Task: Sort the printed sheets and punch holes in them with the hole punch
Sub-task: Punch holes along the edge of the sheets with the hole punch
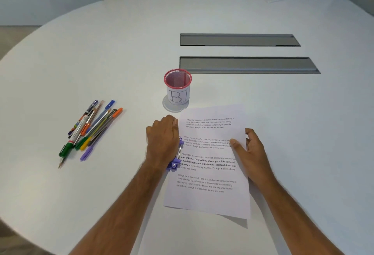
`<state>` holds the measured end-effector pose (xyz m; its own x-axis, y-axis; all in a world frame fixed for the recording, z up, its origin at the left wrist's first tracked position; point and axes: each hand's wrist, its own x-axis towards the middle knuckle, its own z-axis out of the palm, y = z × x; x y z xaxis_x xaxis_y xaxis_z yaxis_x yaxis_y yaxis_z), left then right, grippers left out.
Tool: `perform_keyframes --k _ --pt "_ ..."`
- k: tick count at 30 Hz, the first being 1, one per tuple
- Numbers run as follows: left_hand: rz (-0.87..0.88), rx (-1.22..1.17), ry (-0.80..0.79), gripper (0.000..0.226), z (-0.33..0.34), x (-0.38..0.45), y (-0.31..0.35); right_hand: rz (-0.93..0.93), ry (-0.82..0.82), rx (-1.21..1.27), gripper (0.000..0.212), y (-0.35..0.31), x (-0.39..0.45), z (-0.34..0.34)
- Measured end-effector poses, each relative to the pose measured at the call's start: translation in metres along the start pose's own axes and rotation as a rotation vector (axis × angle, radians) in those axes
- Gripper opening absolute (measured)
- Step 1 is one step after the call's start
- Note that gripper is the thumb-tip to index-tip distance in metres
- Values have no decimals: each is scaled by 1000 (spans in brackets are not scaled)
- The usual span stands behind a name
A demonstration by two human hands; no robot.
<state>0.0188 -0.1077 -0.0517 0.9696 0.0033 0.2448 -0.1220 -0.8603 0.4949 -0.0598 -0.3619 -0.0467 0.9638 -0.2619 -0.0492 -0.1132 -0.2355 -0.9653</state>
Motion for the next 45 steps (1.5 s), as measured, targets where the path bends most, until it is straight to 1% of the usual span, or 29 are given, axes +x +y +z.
perform_keyframes --k 5,10,14,17,19,21,25,28,31,33,38,45 --pt "-2 7 8 33 -6 1 6 6 -6 -5 19 3 -1 -1" --pt "-7 29 -12 48 -16 3 18 7 -16 -22 18 1 -1 -1" --pt "-20 -45 -43 60 -22 3 22 8 -18 -17 21 0 -2 -2" --pt "-36 -131 -67 48 -29 8 16 11 -11 -11 21 -1 -3 -2" --pt "-106 -185 -137 37 -34 11 10 18 -12 -11 21 0 -2 -2" --pt "-173 -224 -218 32 -39 8 5 22 -15 -16 23 -1 -1 -1" --pt "-248 -337 -294 29 -43 -13 1 29 -18 -12 23 0 -2 -2" --pt "-312 -409 -300 27 -45 -28 3 35 -15 -13 24 1 -1 -3" --pt "-374 -552 -309 24 -47 -39 9 35 -14 -20 24 3 -1 -3" --pt "-392 -607 -320 22 -48 -43 11 32 -11 -27 24 4 -1 -3" --pt "-366 -515 -314 22 -48 -41 6 28 -6 -43 25 6 0 -3" --pt "-367 -517 -312 24 -44 -36 -3 28 -9 -47 24 7 1 -2"
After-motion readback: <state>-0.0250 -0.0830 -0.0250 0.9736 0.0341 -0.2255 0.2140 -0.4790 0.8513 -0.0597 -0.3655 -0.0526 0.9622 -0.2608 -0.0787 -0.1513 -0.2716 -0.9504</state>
